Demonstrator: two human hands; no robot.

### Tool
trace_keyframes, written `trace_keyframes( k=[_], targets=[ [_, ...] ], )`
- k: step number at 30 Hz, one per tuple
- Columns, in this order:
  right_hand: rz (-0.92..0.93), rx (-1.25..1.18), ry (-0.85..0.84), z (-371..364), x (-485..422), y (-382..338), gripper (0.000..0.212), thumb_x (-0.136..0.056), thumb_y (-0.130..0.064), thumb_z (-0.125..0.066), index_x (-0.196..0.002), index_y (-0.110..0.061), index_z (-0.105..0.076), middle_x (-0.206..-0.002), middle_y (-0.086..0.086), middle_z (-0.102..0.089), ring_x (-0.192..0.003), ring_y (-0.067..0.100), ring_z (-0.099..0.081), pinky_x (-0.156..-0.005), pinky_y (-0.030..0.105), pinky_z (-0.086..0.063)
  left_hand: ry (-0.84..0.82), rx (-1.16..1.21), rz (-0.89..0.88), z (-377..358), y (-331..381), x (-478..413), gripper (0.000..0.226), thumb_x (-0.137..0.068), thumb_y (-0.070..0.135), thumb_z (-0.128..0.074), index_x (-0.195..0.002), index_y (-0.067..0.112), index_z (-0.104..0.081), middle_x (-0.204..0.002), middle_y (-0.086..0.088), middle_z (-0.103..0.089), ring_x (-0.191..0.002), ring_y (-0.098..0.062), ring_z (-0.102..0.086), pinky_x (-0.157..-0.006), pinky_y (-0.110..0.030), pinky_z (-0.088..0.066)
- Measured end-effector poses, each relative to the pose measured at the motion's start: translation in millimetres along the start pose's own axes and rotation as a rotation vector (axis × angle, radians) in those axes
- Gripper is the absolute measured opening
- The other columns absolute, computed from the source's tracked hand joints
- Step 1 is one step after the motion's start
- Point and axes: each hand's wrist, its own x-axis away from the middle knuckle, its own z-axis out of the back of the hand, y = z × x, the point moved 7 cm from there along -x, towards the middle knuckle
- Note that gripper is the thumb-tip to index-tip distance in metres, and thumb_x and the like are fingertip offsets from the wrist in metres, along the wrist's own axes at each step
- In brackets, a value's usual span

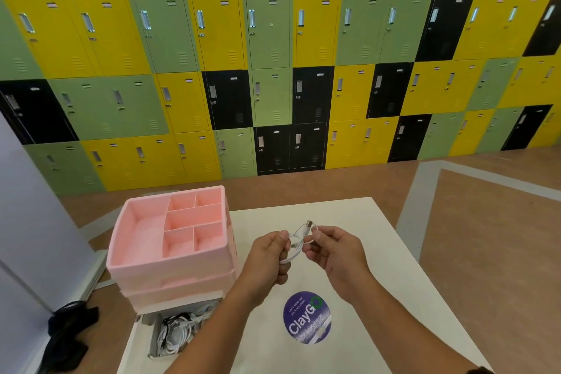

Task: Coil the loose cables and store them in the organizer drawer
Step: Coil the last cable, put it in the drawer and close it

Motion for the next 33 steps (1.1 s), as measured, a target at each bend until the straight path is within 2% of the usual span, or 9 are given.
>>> trace_keyframes(
  k=[8, 13, 17, 19, 21, 23, 28, 31, 33],
  targets=[
    [-0.054, -0.062, 0.023, 3, 0, 5, 0.011, -0.097, -0.001, -0.058, -0.106, 0.005, -0.061, -0.079, 0.018, -0.073, -0.061, 0.021, -0.065, -0.059, 0.028, -0.057, -0.03, -0.046, 0.026, -1, -1, 3, 0.034, -0.107, 0.032, -0.042, -0.086, 0.007, -0.051, -0.06, -0.003, -0.034, -0.05, -0.014, -0.025, -0.049, -0.025, -0.023],
    [-0.112, 0.01, -0.013, -2, 0, 15, 0.009, -0.098, -0.003, -0.058, -0.105, 0.0, -0.062, -0.085, 0.018, -0.072, -0.064, 0.019, -0.063, -0.056, 0.028, -0.052, -0.158, -0.03, 0.042, -14, 3, 9, 0.033, -0.108, 0.031, -0.04, -0.091, 0.007, -0.054, -0.062, -0.002, -0.034, -0.052, -0.012, -0.025, -0.048, -0.024, -0.024],
    [-0.107, 0.054, -0.077, -7, 6, 15, 0.007, -0.096, -0.002, -0.061, -0.094, -0.005, -0.067, -0.084, 0.017, -0.07, -0.066, 0.02, -0.062, -0.061, 0.03, -0.051, -0.074, -0.017, 0.02, -8, 6, 6, 0.034, -0.108, 0.031, -0.041, -0.089, 0.006, -0.053, -0.064, -0.008, -0.033, -0.053, -0.014, -0.024, -0.05, -0.027, -0.022],
    [-0.127, 0.043, -0.106, -11, 10, 20, 0.008, -0.095, 0.0, -0.061, -0.096, -0.005, -0.068, -0.084, 0.016, -0.07, -0.068, 0.021, -0.062, -0.063, 0.032, -0.052, -0.023, -0.059, 0.001, -5, 6, 4, 0.041, -0.108, 0.033, -0.04, -0.087, -0.001, -0.052, -0.068, -0.013, -0.037, -0.053, -0.015, -0.028, -0.049, -0.026, -0.027],
    [-0.149, 0.037, -0.114, -13, 12, 25, 0.009, -0.094, 0.002, -0.062, -0.1, -0.004, -0.067, -0.083, 0.015, -0.07, -0.07, 0.022, -0.062, -0.065, 0.032, -0.053, -0.007, -0.098, -0.002, -5, 5, 3, 0.048, -0.108, 0.034, -0.041, -0.094, -0.011, -0.051, -0.072, -0.015, -0.04, -0.054, -0.016, -0.031, -0.048, -0.025, -0.03],
    [-0.151, 0.014, -0.105, -13, 13, 28, 0.01, -0.093, 0.003, -0.063, -0.099, -0.003, -0.067, -0.086, 0.017, -0.072, -0.072, 0.024, -0.065, -0.068, 0.033, -0.054, -0.017, -0.127, -0.001, -6, 4, 3, 0.048, -0.107, 0.034, -0.041, -0.098, -0.012, -0.051, -0.072, -0.015, -0.044, -0.054, -0.015, -0.034, -0.048, -0.024, -0.032],
    [-0.13, -0.004, -0.089, -15, 14, 29, 0.015, -0.095, 0.001, -0.06, -0.097, -0.003, -0.074, -0.093, 0.018, -0.075, -0.08, 0.026, -0.07, -0.071, 0.033, -0.056, 0.0, -0.188, -0.028, -7, 0, 1, 0.044, -0.108, 0.035, -0.041, -0.098, -0.002, -0.063, -0.072, -0.009, -0.055, -0.057, -0.014, -0.044, -0.049, -0.024, -0.04],
    [-0.146, 0.001, -0.129, -17, 16, 29, 0.031, -0.097, 0.008, -0.046, -0.103, -0.002, -0.075, -0.099, 0.02, -0.075, -0.087, 0.029, -0.071, -0.073, 0.037, -0.055, 0.075, -0.261, -0.077, -5, 3, -1, 0.04, -0.108, 0.034, -0.039, -0.095, 0.01, -0.068, -0.075, -0.004, -0.064, -0.06, -0.012, -0.053, -0.051, -0.022, -0.045],
    [-0.138, 0.005, -0.175, -20, 18, 28, 0.033, -0.095, 0.008, -0.044, -0.108, -0.002, -0.074, -0.101, 0.02, -0.074, -0.092, 0.029, -0.071, -0.077, 0.041, -0.056, 0.125, -0.324, -0.112, -4, 3, -2, 0.038, -0.108, 0.035, -0.038, -0.092, 0.016, -0.066, -0.078, 0.0, -0.068, -0.064, -0.011, -0.059, -0.055, -0.022, -0.049]
  ],
)
